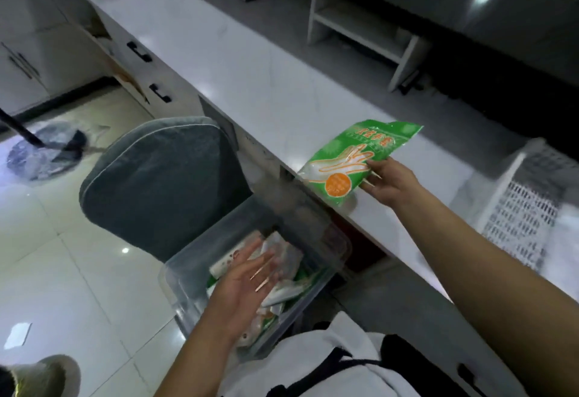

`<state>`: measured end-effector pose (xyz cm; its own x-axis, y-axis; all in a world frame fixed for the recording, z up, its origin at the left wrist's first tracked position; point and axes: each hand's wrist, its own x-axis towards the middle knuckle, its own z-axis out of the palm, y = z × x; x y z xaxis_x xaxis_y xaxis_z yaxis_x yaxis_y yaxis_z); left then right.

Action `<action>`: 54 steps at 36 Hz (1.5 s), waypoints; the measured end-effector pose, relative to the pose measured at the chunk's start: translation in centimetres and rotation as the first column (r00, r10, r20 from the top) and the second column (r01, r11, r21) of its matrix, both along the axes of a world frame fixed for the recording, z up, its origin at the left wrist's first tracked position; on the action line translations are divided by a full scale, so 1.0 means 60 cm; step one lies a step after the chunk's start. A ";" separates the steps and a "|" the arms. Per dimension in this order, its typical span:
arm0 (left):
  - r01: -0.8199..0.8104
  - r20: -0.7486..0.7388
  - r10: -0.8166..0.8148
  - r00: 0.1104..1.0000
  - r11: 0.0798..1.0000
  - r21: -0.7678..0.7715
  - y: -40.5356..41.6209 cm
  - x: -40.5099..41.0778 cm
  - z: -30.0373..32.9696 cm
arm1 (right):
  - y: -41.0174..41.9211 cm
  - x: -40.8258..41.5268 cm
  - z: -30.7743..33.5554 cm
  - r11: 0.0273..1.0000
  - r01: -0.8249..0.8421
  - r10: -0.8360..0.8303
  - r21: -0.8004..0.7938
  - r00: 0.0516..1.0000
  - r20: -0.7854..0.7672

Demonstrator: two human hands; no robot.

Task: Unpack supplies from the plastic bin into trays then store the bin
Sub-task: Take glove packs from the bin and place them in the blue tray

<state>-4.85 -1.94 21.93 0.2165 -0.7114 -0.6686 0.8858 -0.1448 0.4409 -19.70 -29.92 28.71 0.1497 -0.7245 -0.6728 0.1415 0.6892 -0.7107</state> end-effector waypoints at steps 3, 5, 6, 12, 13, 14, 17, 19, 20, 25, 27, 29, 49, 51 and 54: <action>-0.063 -0.033 0.065 0.997 0.997 0.046 0.003 0.009 -0.014 | -0.029 -0.021 -0.010 0.999 -0.037 0.043 0.039 0.985 -0.169; -0.074 -0.017 0.075 0.997 0.995 0.069 0.002 0.014 -0.022 | -0.038 -0.030 -0.016 0.998 -0.042 0.053 0.050 0.964 -0.262; -0.076 -0.012 0.077 0.997 0.994 0.081 0.001 0.017 -0.027 | -0.040 -0.033 -0.018 0.999 -0.023 0.033 0.040 0.957 -0.288; -0.036 0.045 0.029 0.999 0.987 0.157 0.007 0.022 -0.074 | 0.013 -0.037 -0.028 0.949 -0.095 -0.048 -0.299 0.898 -0.438; -0.019 0.071 0.006 0.997 0.983 0.185 0.011 0.022 -0.085 | 0.036 -0.037 -0.030 0.906 -0.187 -0.025 -0.379 0.871 -0.491; 0.002 0.105 -0.026 0.994 0.975 0.222 0.015 0.022 -0.095 | 0.062 -0.036 -0.035 0.847 -0.300 0.001 -0.438 0.826 -0.564; 0.070 0.207 -0.151 0.967 0.933 0.352 0.030 0.018 -0.123 | 0.144 -0.030 -0.056 0.591 -0.627 0.101 -0.507 0.681 -0.725; 0.097 0.266 -0.231 0.936 0.895 0.436 0.038 0.016 -0.140 | 0.196 -0.025 -0.079 0.429 -0.751 0.201 -0.502 0.621 -0.758; 0.105 0.300 -0.274 0.914 0.872 0.478 0.041 0.015 -0.150 | 0.219 -0.023 -0.093 0.367 -0.801 0.265 -0.473 0.577 -0.773; 0.231 0.409 -0.577 0.707 0.735 0.638 0.053 0.018 -0.216 | 0.280 -0.028 -0.206 0.139 -0.990 0.495 -0.032 0.098 -0.864; 0.323 0.401 -0.707 0.582 0.654 0.684 0.053 0.021 -0.250 | 0.285 -0.037 -0.254 0.090 -0.978 0.538 0.189 -0.112 -0.835; 0.405 0.393 -0.817 0.422 0.558 0.725 0.045 0.025 -0.293 | 0.282 -0.047 -0.298 0.039 -0.951 0.554 0.306 -0.234 -0.799; 0.419 0.593 -0.720 -0.360 0.443 0.793 -0.075 -0.028 -0.491 | 0.298 -0.101 -0.374 0.139 -0.938 0.642 0.318 -0.159 -0.750; 0.410 0.618 -0.728 -0.297 0.487 0.771 -0.077 -0.017 -0.471 | 0.298 -0.097 -0.366 0.153 -0.937 0.655 0.315 -0.143 -0.742; 0.416 0.637 -0.760 -0.133 0.540 0.732 -0.073 0.011 -0.436 | 0.296 -0.089 -0.346 0.197 -0.936 0.677 0.291 -0.084 -0.731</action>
